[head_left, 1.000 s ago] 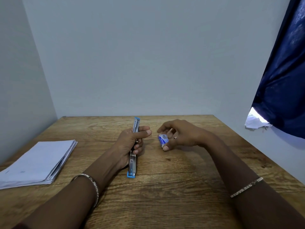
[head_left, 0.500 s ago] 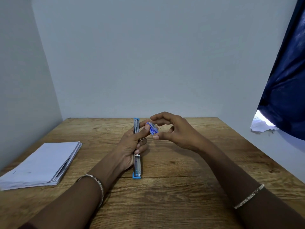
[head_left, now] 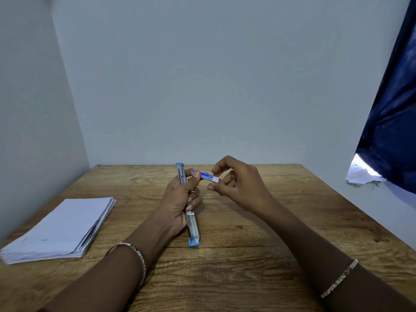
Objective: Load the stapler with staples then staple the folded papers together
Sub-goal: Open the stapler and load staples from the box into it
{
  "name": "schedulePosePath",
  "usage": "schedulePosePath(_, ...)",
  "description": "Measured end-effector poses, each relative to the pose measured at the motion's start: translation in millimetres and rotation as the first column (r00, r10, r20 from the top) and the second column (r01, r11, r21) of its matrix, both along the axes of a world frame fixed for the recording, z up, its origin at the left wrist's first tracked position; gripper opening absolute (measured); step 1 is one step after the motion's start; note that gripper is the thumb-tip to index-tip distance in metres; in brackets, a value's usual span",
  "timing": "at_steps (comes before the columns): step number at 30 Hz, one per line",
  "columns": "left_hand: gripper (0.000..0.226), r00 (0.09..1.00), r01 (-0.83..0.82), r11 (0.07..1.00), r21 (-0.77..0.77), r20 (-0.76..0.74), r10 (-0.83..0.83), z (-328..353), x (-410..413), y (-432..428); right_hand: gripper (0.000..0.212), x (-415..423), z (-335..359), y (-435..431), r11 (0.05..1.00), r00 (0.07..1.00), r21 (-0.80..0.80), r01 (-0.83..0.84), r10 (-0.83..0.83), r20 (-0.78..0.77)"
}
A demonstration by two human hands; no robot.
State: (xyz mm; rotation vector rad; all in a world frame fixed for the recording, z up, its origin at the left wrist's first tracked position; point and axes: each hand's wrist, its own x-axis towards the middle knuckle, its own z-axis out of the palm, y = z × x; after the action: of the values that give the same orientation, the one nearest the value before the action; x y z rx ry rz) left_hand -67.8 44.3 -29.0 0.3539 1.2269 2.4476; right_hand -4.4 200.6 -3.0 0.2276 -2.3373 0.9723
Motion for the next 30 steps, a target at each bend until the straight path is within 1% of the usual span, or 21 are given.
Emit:
schedulePosePath(2,0.014,1.0,-0.014,1.0,-0.002,-0.01,0.014,0.9,-1.1,-1.2,0.023,-0.5,-1.3,0.0,0.999,0.999,0.021,0.024,-0.023,-0.047)
schedulePosePath(5,0.018,0.999,-0.026,1.0,0.013,-0.018,0.026,2.3,-3.4,-2.9,0.015,-1.7,-3.1,0.8,0.997,0.993,0.07,0.04,-0.031,-0.118)
schedulePosePath(9,0.025,1.0,-0.017,0.998,0.056,-0.011,0.017,3.2,-7.7,-6.8,0.018,-2.1,-2.0,3.8,0.987,0.988,0.157,0.038,-0.014,-0.156)
schedulePosePath(12,0.018,1.0,0.009,0.996,0.084,-0.011,-0.008,2.5,-11.1,-9.7,0.019,-1.5,-0.5,5.9,0.986,0.989,0.166,0.03,-0.005,-0.147)
schedulePosePath(14,0.01,1.0,0.022,0.995,0.095,-0.018,-0.02,1.3,-13.1,-10.7,0.021,-0.6,-0.4,4.6,0.993,0.994,0.118,0.008,0.004,-0.107)
schedulePosePath(17,0.011,0.999,0.011,0.995,0.095,-0.047,-0.007,-0.2,-16.3,-12.2,0.022,-0.1,0.3,3.1,0.996,1.0,-0.084,-0.026,0.026,0.006)
schedulePosePath(19,0.012,0.997,0.005,0.996,0.084,-0.075,0.002,-0.6,-17.2,-12.7,0.016,0.0,1.9,3.6,0.984,0.999,-0.178,-0.019,0.027,0.043)
schedulePosePath(21,0.013,0.996,-0.002,0.997,0.074,-0.086,0.008,-0.3,-16.9,-12.6,0.008,0.2,4.7,4.2,0.98,0.999,-0.199,0.0,0.008,0.041)
schedulePosePath(23,0.014,0.995,-0.01,0.998,0.058,-0.095,0.015,-0.7,-16.2,-11.8,0.004,0.3,6.5,4.4,0.985,0.999,-0.168,0.025,-0.021,0.026)
schedulePosePath(26,0.012,0.991,-0.019,1.0,0.016,-0.129,0.021,-0.5,-14.1,-10.1,0.006,-1.1,5.8,5.0,0.992,0.998,-0.107,0.068,-0.066,0.021)
schedulePosePath(30,0.011,0.987,-0.031,0.999,-0.038,-0.16,0.024,0.1,-12.3,-9.4,0.012,-1.9,4.5,3.2,0.994,0.996,0.071,0.086,-0.088,0.017)
